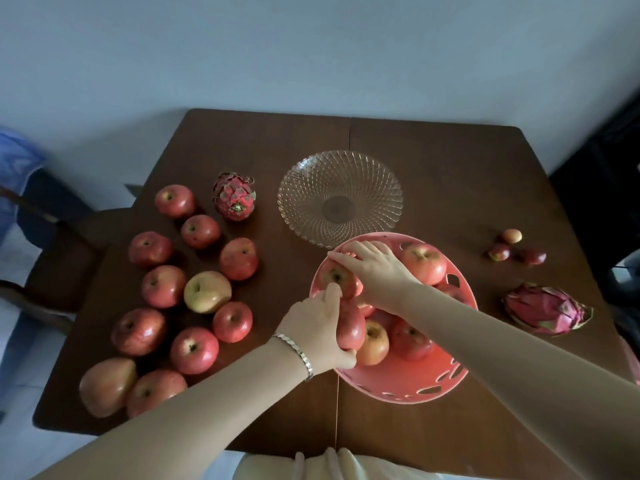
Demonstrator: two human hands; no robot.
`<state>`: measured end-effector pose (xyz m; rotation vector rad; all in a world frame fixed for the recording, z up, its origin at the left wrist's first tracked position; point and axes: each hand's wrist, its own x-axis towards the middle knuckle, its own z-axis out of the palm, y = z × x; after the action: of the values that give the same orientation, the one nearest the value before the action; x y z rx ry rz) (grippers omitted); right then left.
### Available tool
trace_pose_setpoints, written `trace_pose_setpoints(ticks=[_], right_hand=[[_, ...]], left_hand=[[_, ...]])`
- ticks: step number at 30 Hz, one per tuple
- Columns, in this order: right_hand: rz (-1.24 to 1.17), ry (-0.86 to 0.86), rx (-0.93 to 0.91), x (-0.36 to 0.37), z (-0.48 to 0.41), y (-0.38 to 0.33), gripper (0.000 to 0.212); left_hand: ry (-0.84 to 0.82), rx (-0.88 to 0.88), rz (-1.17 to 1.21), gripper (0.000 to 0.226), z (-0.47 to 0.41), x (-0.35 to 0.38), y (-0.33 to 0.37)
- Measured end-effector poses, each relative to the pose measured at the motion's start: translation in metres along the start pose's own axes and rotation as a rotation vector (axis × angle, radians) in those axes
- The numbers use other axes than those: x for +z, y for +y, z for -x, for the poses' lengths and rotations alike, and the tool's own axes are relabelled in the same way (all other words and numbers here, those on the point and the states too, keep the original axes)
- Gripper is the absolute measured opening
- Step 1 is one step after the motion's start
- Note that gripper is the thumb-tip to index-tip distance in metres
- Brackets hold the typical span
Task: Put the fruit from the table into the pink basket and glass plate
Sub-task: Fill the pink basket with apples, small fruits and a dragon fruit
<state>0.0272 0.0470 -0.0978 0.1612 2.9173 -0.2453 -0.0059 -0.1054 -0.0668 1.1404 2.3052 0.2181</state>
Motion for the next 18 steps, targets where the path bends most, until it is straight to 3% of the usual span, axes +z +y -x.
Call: trace_pose_setpoints(ticks=[4, 10, 16, 18], right_hand=[[0.072, 0.019, -0.026, 0.002, -0.002, 0.010, 0.071], [0.051, -0.032, 0.002, 0.000, -0.005, 0.016, 0.077], [-0.436, 0.272, 0.279, 0.013, 0.041, -0.002, 0.064], [-0.595, 0.276, 0.278, 0.020, 0.060, -0.009, 0.065]], left_hand=[[-0.016, -0.017, -0.031, 0.071, -0.005, 0.012, 0.005], [-0.046, -0.057, -0.003, 0.076, -0.007, 0.022, 0.006], [-0.003, -0.014, -0.010, 0.076, -0.011, 0.026, 0.005], [-0.032, 0.015, 0.060, 0.081, -0.012, 0.022, -0.003]])
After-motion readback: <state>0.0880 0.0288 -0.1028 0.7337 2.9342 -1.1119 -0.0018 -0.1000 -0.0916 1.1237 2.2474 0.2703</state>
